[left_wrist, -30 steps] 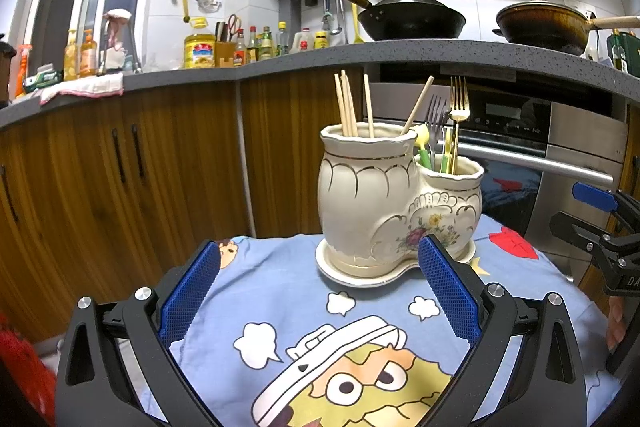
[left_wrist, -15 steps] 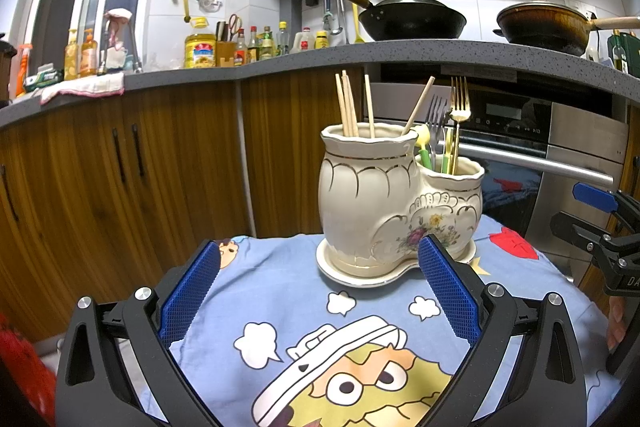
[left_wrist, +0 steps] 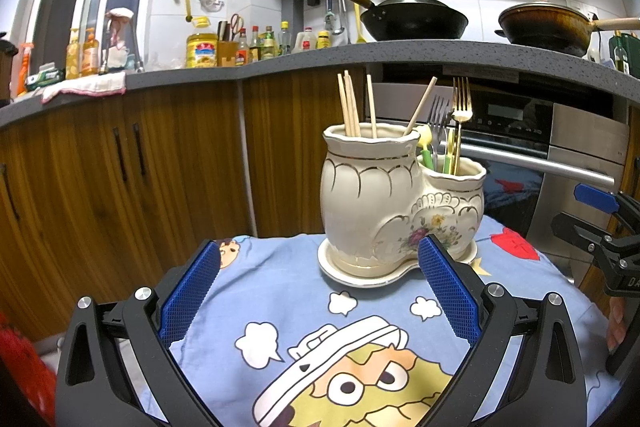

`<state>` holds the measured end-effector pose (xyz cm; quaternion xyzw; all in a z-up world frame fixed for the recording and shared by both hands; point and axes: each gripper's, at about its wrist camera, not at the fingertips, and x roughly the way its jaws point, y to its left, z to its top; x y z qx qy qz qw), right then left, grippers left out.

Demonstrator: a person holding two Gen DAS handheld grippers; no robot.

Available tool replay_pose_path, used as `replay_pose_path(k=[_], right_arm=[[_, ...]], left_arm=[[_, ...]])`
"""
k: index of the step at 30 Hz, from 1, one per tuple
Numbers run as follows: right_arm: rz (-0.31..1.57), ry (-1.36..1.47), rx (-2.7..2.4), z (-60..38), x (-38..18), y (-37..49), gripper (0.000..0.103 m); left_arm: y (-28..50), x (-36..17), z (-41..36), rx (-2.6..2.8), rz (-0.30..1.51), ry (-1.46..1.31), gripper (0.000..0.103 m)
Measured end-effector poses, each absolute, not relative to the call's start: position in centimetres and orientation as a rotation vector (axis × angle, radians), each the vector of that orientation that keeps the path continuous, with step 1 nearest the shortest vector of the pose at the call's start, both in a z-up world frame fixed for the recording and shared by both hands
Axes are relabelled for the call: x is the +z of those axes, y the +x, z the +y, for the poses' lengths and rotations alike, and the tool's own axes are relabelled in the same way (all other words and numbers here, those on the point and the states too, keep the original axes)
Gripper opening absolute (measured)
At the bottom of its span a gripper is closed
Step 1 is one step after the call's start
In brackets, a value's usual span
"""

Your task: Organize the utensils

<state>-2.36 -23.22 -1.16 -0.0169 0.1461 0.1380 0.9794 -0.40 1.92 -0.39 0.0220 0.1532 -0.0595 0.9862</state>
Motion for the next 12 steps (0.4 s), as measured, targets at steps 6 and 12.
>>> replay_pose_path(k=[6,12], right_arm=[[0.294,-0.034,0.278,-23.22,-1.15,-2.33,0.098],[0.294,-0.034,0.278,-23.23,-1.15,-2.33,0.098]], left_arm=[[-0.33,-0.46,1.97,-0.109,0.314,0.043,0.098],[-0.25,-0.28,2.07,-0.094,0.319,0.041,0.098]])
